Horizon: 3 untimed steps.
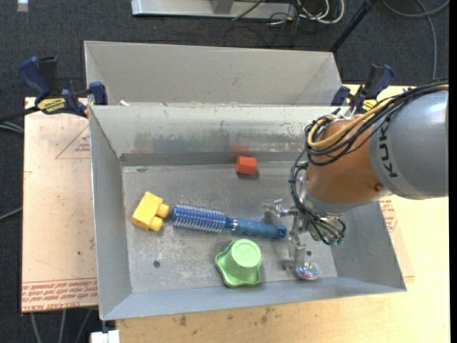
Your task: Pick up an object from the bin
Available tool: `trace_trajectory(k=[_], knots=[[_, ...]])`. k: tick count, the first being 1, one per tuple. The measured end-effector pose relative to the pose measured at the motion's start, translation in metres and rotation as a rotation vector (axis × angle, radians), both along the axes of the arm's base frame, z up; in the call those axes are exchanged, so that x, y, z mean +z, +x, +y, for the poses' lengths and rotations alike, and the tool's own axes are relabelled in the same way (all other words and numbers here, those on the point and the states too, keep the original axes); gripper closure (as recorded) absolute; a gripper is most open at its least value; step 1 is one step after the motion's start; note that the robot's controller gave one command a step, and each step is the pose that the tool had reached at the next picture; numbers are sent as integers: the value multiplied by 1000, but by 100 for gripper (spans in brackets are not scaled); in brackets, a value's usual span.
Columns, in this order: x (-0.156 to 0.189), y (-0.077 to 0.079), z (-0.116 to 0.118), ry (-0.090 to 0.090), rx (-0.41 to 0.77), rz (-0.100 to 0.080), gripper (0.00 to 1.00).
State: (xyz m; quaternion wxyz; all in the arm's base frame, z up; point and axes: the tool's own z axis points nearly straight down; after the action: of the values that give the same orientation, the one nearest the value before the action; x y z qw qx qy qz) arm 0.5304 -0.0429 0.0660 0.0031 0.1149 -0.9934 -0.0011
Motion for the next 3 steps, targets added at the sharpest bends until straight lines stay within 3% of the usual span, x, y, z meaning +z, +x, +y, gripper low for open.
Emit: trace_trajectory(k=[1, 2, 3], knots=[[4, 3, 0, -1, 1, -8, 100], [141, 5, -43, -3, -48, -18, 100], [137, 4, -41, -1, -46, -10, 0]])
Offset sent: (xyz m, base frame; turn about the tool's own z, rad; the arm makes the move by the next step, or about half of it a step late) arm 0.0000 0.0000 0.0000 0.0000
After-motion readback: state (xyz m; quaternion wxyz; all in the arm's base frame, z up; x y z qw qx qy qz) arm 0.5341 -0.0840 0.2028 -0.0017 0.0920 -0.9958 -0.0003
